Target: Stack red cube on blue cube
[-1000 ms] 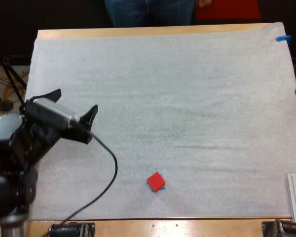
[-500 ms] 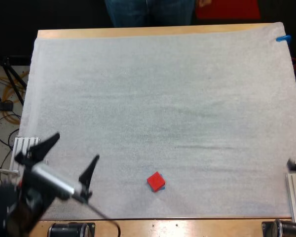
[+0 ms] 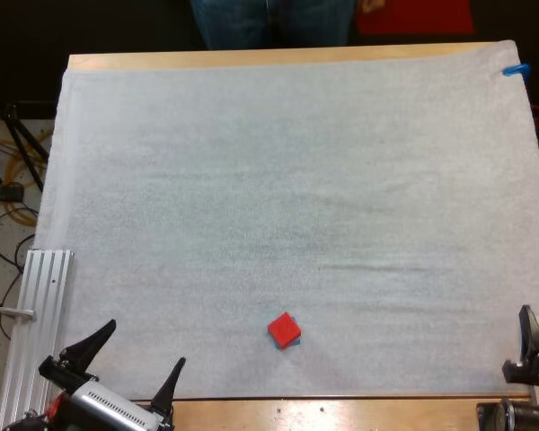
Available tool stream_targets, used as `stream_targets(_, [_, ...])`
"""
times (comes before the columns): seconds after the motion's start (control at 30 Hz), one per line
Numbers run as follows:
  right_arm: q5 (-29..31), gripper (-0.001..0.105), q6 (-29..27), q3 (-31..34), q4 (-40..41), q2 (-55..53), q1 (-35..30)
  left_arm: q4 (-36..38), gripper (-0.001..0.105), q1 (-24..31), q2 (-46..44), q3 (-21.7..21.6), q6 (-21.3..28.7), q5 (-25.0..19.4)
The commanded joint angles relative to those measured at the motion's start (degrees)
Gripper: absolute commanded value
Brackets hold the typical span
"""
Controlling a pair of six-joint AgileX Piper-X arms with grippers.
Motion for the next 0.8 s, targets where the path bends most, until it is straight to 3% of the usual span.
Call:
stream_targets(0.0, [-0.9,0.063,0.4,0.4,0.4,-1.5,0.0,1.3,0.087,-0.3,-4.9,0.0,0.3,-0.9])
stream_targets(0.13, [-1.9,0.063,0.4,0.8,2.0,-4.0,0.0,3.6,0.087,-0.3,-8.4,-0.1,0.0,-1.1])
stream_targets(0.27, [-6.8,0.063,0.4,0.8,0.9,-3.8,1.2,7.5,0.087,0.0,-8.2,0.8,-4.1,-3.8])
stream_targets(0.37, [-7.3,0.063,0.2,0.8,-0.2,-3.8,1.4,3.2,0.087,0.0,-8.2,1.6,-4.4,-4.3])
stream_targets(0.57, [-7.3,0.063,0.2,1.3,-6.2,-3.7,1.4,-11.5,0.087,0.0,-8.0,6.1,-10.5,-7.4])
stream_targets(0.77, [-7.3,0.063,0.2,5.7,-11.3,-3.7,1.4,-15.3,0.087,0.0,-8.0,12.2,-10.5,-8.8])
